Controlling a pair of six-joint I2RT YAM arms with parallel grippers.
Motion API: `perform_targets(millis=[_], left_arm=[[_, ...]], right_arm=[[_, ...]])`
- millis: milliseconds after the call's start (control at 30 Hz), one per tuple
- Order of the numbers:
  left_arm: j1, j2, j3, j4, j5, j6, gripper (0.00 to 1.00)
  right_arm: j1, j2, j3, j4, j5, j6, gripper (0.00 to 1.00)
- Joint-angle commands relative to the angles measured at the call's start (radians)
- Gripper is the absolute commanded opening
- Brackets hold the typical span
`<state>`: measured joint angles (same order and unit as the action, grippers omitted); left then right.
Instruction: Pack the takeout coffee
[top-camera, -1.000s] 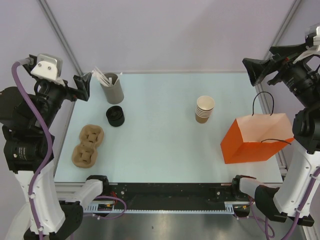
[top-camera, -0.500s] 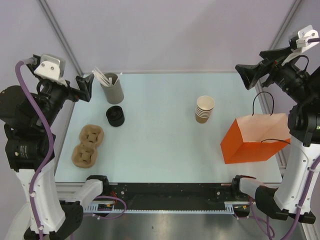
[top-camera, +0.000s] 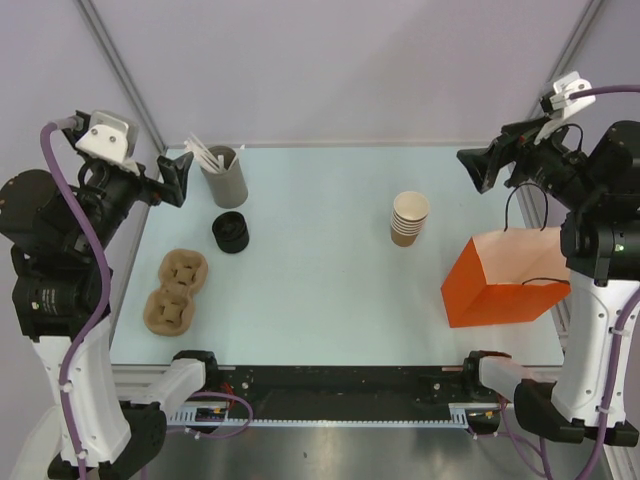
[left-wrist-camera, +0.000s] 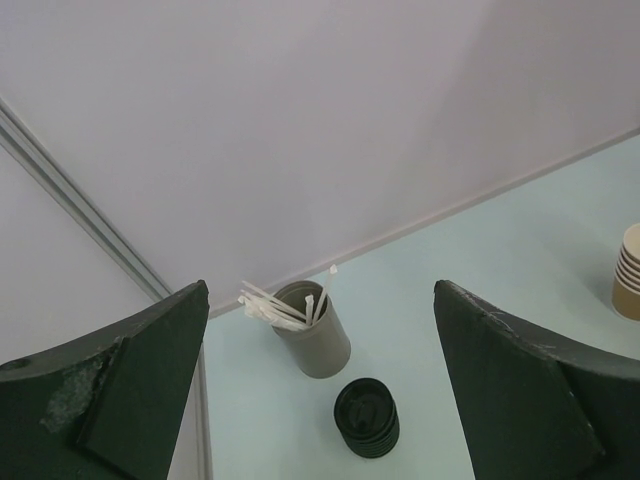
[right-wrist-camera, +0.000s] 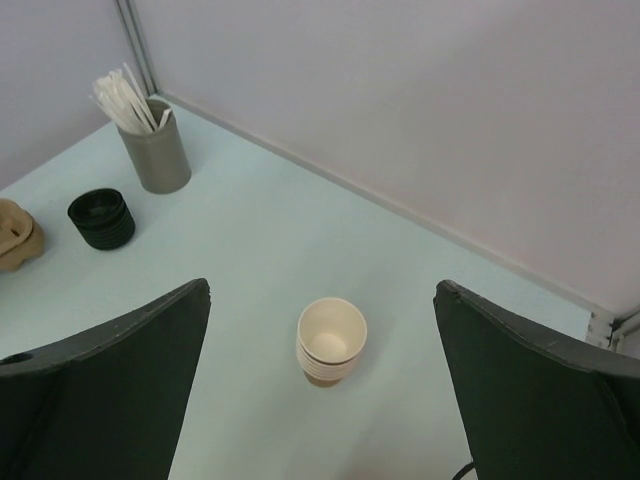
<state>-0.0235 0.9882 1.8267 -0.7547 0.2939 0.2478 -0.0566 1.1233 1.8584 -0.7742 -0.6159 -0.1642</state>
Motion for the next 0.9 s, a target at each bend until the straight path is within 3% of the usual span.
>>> perform_targets(millis=[0,267,367,500,733,867], left_arm=[[0.007,-0.002,-0.02,-0.011,0.031,0.045,0.99],[0.007,-0.026,-0.107,-0.055,0.04,0.12,0.99],[0.007,-0.042,-0.164,-0.109,0.062,0.229,1.0],[0.007,-0.069,-0.243,-0.222,0.088,0.509,0.99],[0.008,-0.098,-0.385,-0.259,-0.01,0.704,0.99],[0.008,-0.097,-0.49,-0.342,-0.088,0.957,0.99]], right_arm=[[0.026,-0.039,-0.042,-0.046,0.065,-0.073,1.0],[0.054,-0.118,-0.204,-0.135,0.188,-0.193,1.0],[0.054,-0.135,-0.228,-0.172,0.205,-0.233,1.0],[0.083,-0.151,-0.228,-0.247,0.15,-0.302,1.0],[0.095,-0.166,-0.24,-0.303,0.116,-0.345,1.0],[0.103,-0.172,-0.252,-0.316,0.136,-0.363,1.0]])
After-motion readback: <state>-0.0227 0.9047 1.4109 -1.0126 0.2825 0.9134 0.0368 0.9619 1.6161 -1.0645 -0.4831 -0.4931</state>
